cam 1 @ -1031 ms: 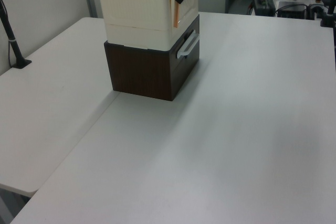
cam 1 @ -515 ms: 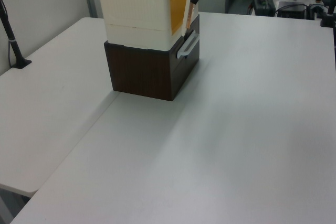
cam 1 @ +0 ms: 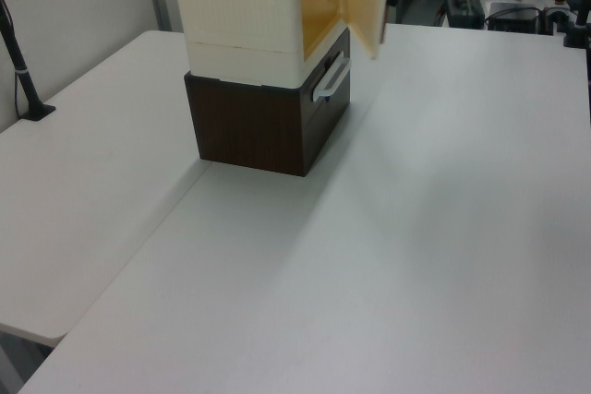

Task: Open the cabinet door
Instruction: 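Swing the door open around its hinge, sweeping the gripper sideways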

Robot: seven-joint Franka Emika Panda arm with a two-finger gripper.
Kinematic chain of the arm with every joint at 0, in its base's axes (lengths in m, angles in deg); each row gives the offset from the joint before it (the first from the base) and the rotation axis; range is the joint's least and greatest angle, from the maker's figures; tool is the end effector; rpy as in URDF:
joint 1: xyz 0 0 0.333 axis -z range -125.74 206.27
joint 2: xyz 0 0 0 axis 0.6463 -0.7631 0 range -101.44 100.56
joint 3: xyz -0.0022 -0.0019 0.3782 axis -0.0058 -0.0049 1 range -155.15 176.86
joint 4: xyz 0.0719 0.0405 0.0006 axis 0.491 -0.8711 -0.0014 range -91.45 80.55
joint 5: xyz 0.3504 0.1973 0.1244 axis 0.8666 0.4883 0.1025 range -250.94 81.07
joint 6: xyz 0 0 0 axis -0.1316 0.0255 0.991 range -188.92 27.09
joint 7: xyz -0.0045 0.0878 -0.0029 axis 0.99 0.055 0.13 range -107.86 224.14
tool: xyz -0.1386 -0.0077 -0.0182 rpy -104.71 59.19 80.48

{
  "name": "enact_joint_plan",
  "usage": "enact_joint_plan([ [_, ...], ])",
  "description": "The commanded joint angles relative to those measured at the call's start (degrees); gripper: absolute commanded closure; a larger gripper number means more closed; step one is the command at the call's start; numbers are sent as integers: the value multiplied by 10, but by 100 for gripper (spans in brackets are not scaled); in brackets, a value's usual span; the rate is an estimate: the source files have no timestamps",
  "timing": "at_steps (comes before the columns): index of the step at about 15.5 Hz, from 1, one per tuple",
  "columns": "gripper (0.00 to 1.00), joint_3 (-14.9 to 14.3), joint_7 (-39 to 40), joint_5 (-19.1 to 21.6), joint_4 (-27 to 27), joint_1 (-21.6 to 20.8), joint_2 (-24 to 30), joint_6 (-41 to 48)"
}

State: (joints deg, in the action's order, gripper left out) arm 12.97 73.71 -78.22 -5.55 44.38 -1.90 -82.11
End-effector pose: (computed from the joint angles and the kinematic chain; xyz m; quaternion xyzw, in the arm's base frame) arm 0.6314 -0.0101 0.6720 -0.9820 -0.1066 -0.1516 0.0354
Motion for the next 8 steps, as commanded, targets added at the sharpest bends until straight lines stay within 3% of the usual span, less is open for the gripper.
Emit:
enact_joint_plan([
  [1,6,-12,82,-12,-17,61,15,48],
  [2,1,-13,92,-12,-17,77,19,58],
  [5,0,-18,121,-14,-17,129,30,90],
  [8,0,-53,130,-17,-12,147,32,103],
])
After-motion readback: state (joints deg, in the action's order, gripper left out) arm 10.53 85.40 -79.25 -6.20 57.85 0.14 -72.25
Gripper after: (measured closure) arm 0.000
